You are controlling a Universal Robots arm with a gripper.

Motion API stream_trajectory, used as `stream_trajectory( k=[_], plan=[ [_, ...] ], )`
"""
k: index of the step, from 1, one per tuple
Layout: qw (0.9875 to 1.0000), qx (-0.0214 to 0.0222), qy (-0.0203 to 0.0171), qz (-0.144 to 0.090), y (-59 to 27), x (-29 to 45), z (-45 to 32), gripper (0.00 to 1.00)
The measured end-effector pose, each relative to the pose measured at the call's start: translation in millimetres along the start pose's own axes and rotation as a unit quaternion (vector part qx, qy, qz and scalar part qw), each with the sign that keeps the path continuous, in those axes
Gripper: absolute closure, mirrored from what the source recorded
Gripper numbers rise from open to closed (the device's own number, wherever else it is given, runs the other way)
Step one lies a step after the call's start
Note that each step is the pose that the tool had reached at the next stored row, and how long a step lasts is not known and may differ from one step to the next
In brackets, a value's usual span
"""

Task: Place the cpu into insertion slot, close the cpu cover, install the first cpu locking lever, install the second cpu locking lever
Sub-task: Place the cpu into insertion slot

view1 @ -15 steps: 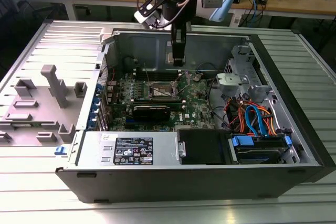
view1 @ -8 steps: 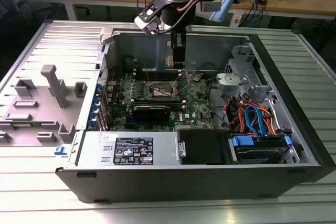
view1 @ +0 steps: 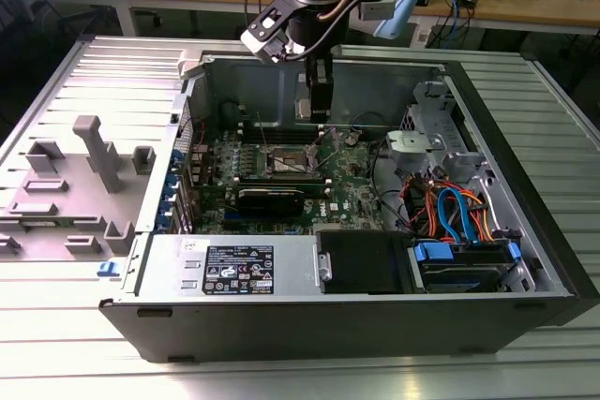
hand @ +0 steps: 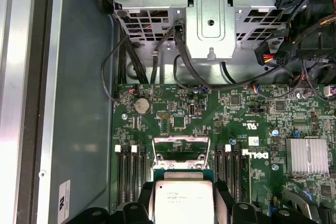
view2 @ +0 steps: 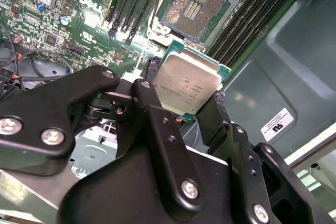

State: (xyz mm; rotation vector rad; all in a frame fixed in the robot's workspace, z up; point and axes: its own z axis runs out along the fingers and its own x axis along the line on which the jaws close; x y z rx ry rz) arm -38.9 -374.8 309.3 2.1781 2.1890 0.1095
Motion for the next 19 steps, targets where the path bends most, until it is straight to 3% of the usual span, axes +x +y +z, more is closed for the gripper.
stream_trajectory(
  k=[19],
  plan=[
    [1.0, 0.0001, 0.0006, -0.007, 0.0, 0.0, 0.0, 0.46]
  ],
)
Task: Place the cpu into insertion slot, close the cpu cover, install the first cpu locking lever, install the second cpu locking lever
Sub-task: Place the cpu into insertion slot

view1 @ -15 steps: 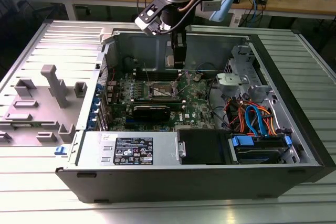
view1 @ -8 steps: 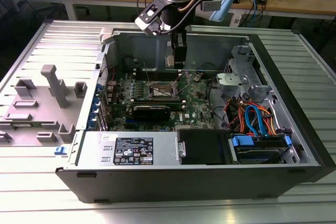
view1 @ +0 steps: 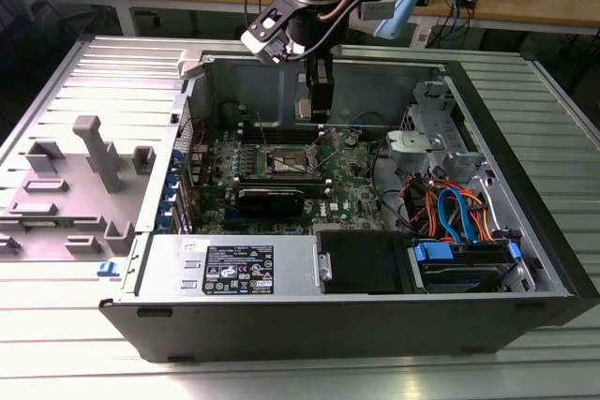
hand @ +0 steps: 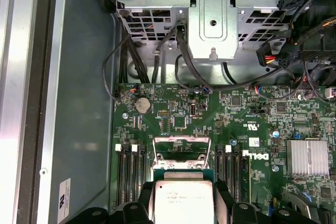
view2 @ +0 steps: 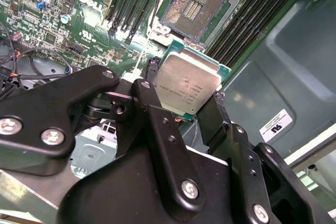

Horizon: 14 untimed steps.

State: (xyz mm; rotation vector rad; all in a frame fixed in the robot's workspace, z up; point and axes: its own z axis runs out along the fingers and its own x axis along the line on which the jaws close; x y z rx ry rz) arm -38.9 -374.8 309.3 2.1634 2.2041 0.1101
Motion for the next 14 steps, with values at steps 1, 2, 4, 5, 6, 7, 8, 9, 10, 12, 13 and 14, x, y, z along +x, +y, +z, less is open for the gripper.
stream_trajectory(
  k=[1, 2, 4, 5, 6, 7, 8, 9, 10, 12, 13, 14],
  plan=[
    [1.0, 0.0, 0.0, 0.0, 0.0, 0.0, 0.1, 0.46],
    [1.0, 0.0, 0.0, 0.0, -0.2, -0.1, 0.3, 0.46],
    [1.0, 0.0, 0.0, 0.001, -6.4, 0.0, 5.2, 0.46],
    [1.0, 0.0, -0.0004, 0.002, -9.6, 0.1, 8.0, 0.46],
    [1.0, 0.0, -0.0009, 0.004, -11.8, 0.1, 10.4, 0.46],
    [1.0, -0.0001, -0.0014, 0.005, -13.2, 0.2, 12.2, 0.46],
    [1.0, -0.0001, -0.0023, 0.009, -14.5, 0.3, 14.9, 0.46],
    [0.9999, 0.0001, -0.0028, 0.011, -14.7, 0.3, 16.9, 0.46],
    [0.9999, 0.0002, -0.003, 0.011, -14.8, 0.3, 17.4, 0.46],
    [0.9999, 0.0001, -0.0036, 0.011, -14.9, 0.3, 17.7, 0.46],
    [0.9999, 0.0001, -0.0036, 0.011, -14.9, 0.3, 17.8, 0.46],
    [0.9999, 0.0, -0.0036, 0.011, -14.9, 0.3, 17.9, 0.46]
  ],
)
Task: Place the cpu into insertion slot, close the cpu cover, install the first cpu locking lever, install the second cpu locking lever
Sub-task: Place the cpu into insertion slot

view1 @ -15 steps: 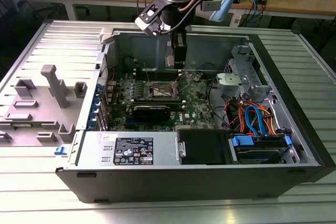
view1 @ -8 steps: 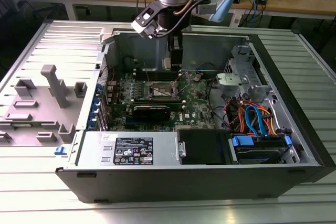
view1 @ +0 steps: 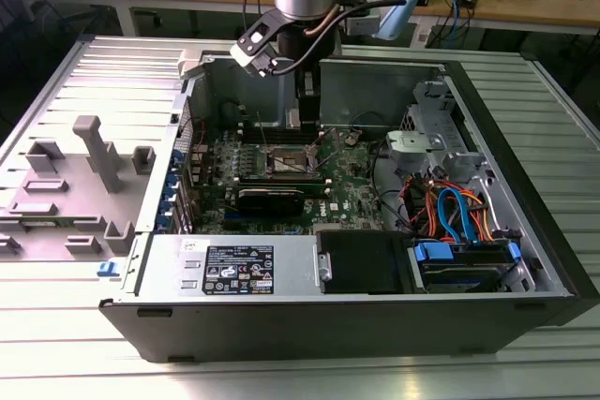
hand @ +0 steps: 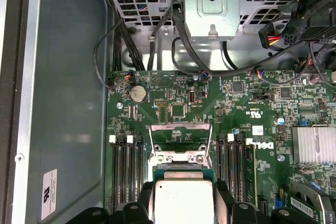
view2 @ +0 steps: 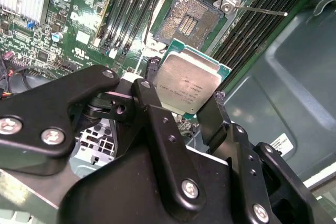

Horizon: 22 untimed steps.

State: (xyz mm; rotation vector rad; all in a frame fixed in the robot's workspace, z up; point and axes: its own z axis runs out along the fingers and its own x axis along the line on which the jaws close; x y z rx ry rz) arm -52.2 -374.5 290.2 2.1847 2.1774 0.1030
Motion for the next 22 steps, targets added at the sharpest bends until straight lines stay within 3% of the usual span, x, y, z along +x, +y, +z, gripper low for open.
stream_trajectory(
  k=[13, 17, 22],
  plan=[
    [1.0, 0.0, 0.0001, 0.0, -1.0, 0.4, 6.3, 0.46],
    [1.0, -0.0001, 0.0002, 0.001, -2.6, 0.4, 11.9, 0.46],
    [0.9999, -0.0003, 0.0037, -0.013, -10.3, 0.3, 22.2, 0.46]
  ],
)
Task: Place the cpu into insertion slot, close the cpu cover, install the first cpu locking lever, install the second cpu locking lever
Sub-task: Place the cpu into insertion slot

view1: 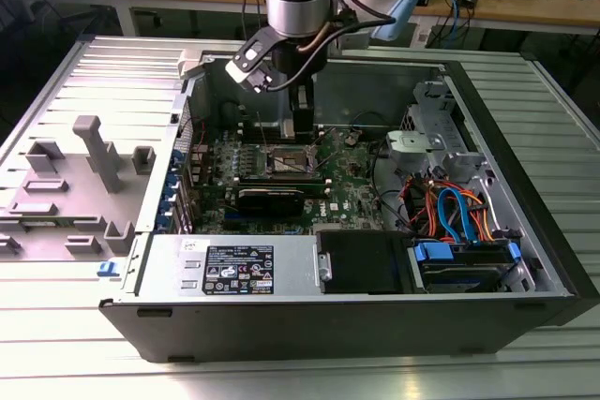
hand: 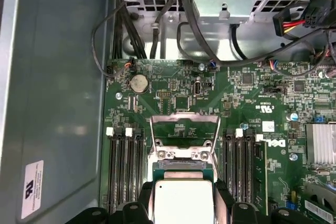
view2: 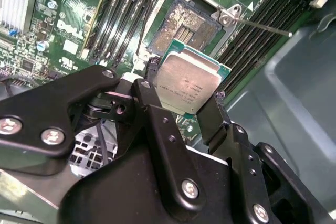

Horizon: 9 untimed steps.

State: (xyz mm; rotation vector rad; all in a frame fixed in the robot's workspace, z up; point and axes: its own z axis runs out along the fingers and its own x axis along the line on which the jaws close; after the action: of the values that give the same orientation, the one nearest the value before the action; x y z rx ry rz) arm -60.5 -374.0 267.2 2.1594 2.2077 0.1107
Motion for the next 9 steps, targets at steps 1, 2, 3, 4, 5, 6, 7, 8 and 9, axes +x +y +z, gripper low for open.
stream_trajectory(
  k=[1, 2, 3, 4, 5, 6, 7, 8, 9],
  plan=[
    [1.0, -0.0002, 0.0, 0.0, -0.4, 0.0, 1.4, 0.46],
    [1.0, -0.0002, 0.0, 0.0, -0.9, 0.0, 2.8, 0.46],
    [1.0, -0.0003, 0.0001, 0.0, -1.4, 0.1, 5.0, 0.46],
    [1.0, -0.0004, 0.0002, 0.0, -1.7, 0.2, 6.8, 0.46],
    [1.0, -0.0004, 0.0002, 0.0, -1.8, 0.4, 8.4, 0.46],
    [1.0, -0.0004, 0.0001, 0.0, -2.3, 0.5, 11.8, 0.46],
    [1.0, -0.0004, 0.0001, 0.0, -2.6, 0.5, 13.6, 0.46],
    [1.0, -0.0004, 0.0001, 0.0, -3.1, 0.5, 15.0, 0.46],
    [1.0, -0.0004, 0.0001, 0.0, -3.9, 0.4, 18.8, 0.46]
  ],
)
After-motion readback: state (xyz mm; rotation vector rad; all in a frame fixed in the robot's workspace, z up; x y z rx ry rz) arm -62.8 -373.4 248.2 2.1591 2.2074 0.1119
